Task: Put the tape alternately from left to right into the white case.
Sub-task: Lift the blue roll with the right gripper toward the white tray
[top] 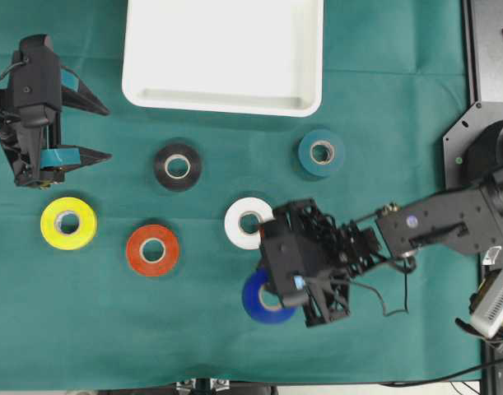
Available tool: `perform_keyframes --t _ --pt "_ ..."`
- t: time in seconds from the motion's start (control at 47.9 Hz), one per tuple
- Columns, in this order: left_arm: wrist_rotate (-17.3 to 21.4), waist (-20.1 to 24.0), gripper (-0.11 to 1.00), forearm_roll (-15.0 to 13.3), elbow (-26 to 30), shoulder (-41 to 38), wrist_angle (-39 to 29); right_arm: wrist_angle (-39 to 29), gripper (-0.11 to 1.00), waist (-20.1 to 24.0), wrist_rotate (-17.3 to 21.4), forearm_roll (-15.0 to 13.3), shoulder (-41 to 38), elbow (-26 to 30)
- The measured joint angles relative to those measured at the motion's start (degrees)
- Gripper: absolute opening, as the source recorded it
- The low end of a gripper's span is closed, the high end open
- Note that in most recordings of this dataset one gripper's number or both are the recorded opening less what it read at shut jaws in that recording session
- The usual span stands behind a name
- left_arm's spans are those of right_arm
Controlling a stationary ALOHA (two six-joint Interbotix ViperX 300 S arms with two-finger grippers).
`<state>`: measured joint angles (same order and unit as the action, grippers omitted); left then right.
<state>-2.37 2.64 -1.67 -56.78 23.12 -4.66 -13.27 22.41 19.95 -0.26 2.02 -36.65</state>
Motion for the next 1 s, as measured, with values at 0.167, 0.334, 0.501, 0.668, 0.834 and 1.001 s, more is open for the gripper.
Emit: perform_keyframes --t 0.167,0.334,0.501,0.668,0.834,1.001 --pt "0.0 0.0 0.4 -0.09 0.0 0.0 -0.09 0.0 0.24 -4.04 0.0 -0.62 0.62 -0.09" --pt "0.0 0.0 0.4 0.0 -0.09 -0.09 0.0 0.0 0.24 -8.09 0.0 -2.72 0.88 0.0" --pt "0.0 -0.09 0.4 0.0 0.0 0.0 0.0 0.0 0.24 -12.3 0.0 -5.19 0.88 -0.09" --pt "0.0 0.0 0.4 0.0 -0.09 -0.09 0.0 0.0 0.24 -16.17 0.0 -6.15 0.88 -0.09" --pt "0.0 -0.09 0.4 0.0 0.0 0.0 -0.09 0.0 0.24 -20.65 -0.26 -6.59 0.97 -0.09" --pt "0.0 -0.09 0.4 0.0 -0.09 -0.09 -0.09 0.0 0.24 -25.4 -0.18 -8.88 1.05 -0.7"
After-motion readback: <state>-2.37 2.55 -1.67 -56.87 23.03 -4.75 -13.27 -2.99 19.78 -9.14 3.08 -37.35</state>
